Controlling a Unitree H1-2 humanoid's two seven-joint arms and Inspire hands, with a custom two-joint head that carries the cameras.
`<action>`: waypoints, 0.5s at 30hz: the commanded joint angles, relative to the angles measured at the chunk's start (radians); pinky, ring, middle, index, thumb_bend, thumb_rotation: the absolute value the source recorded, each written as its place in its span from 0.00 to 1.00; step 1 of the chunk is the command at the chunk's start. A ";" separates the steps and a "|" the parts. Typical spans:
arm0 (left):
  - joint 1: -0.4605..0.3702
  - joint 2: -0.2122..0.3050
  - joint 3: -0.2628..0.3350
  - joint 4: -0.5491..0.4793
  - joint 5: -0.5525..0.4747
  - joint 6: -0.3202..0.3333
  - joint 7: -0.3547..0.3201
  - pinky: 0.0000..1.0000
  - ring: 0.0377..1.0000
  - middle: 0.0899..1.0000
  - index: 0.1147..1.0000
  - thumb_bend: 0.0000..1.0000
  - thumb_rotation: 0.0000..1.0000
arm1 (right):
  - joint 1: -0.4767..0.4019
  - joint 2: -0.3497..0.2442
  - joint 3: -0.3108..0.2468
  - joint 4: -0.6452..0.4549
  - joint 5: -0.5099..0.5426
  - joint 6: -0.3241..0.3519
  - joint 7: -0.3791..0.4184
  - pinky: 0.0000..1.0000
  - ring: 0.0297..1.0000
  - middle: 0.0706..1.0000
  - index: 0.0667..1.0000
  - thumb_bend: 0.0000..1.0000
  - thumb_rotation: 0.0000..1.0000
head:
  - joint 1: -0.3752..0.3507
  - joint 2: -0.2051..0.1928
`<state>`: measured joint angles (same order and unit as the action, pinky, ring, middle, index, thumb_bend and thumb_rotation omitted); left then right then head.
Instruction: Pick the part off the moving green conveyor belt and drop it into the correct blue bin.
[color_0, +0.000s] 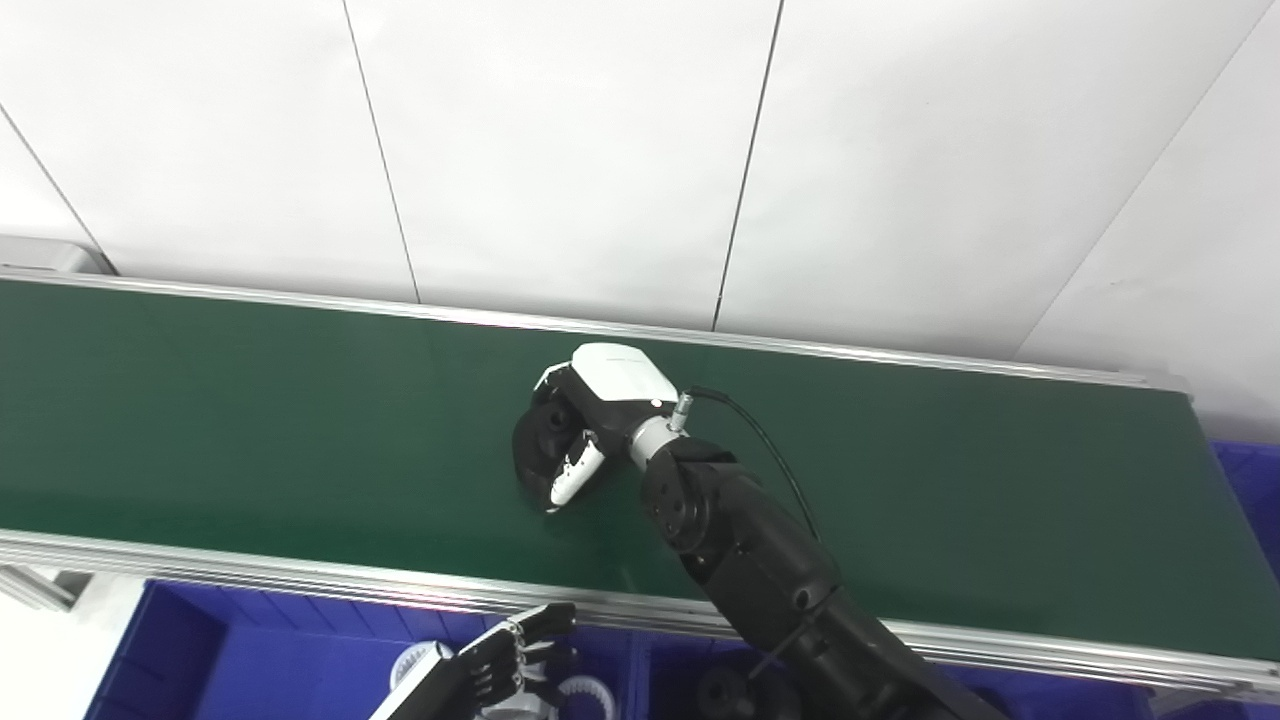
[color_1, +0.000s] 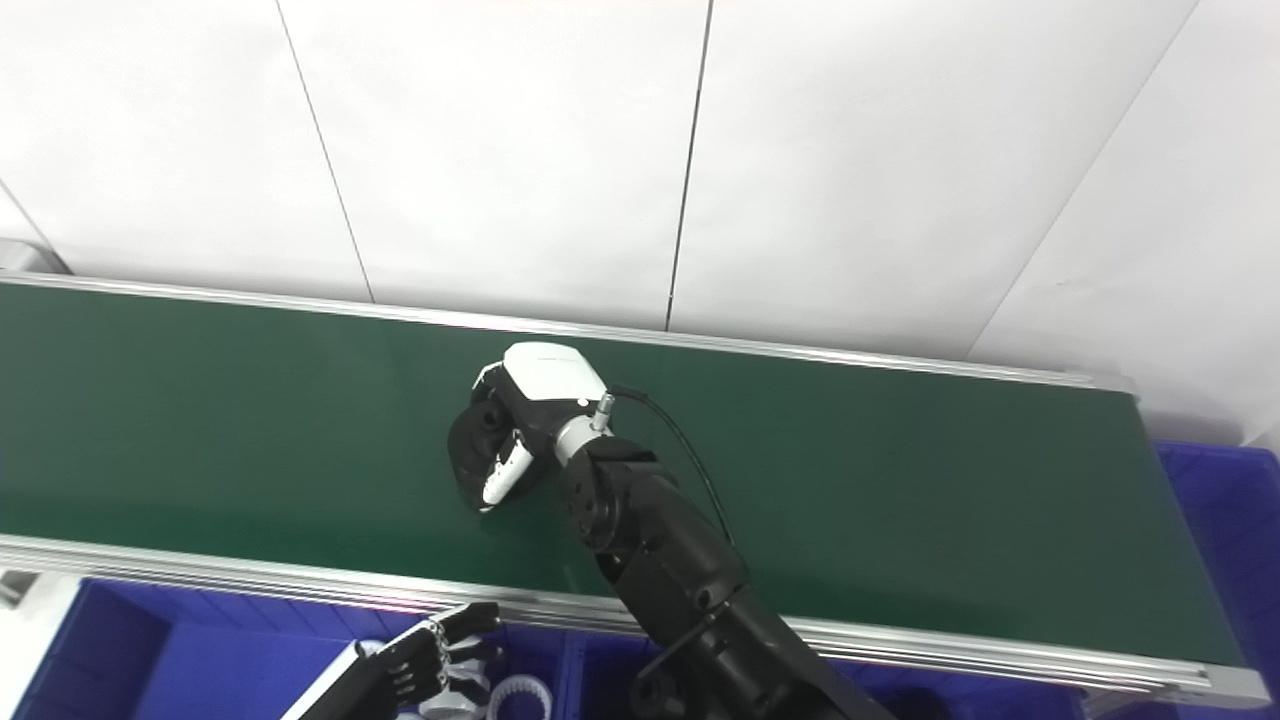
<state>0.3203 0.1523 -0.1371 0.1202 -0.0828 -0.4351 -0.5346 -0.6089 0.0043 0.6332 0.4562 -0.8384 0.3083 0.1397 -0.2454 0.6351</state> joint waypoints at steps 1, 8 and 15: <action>-0.002 -0.006 0.005 -0.025 -0.001 -0.035 -0.001 0.62 0.80 0.87 0.85 0.91 0.62 | -0.020 0.003 0.009 -0.023 -0.027 -0.030 -0.042 0.28 0.38 0.44 0.49 0.52 0.00 | 0.001 -0.001; -0.003 -0.001 0.008 -0.028 0.008 -0.035 0.000 0.63 0.81 0.87 0.86 0.91 0.64 | -0.009 -0.001 0.008 -0.040 -0.028 -0.056 -0.093 0.26 0.37 0.43 0.50 0.51 0.00 | -0.004 0.002; 0.003 0.014 -0.007 -0.052 0.064 -0.035 0.043 0.79 0.84 0.87 0.86 0.92 0.67 | 0.051 -0.027 -0.019 -0.227 -0.018 -0.020 -0.042 0.26 0.37 0.43 0.50 0.51 0.00 | -0.010 0.023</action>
<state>0.3229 0.1575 -0.1395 0.1042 -0.0228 -0.4351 -0.5069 -0.5302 -0.0258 0.6282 0.2917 -0.8499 0.2864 0.0974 -0.2562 0.6596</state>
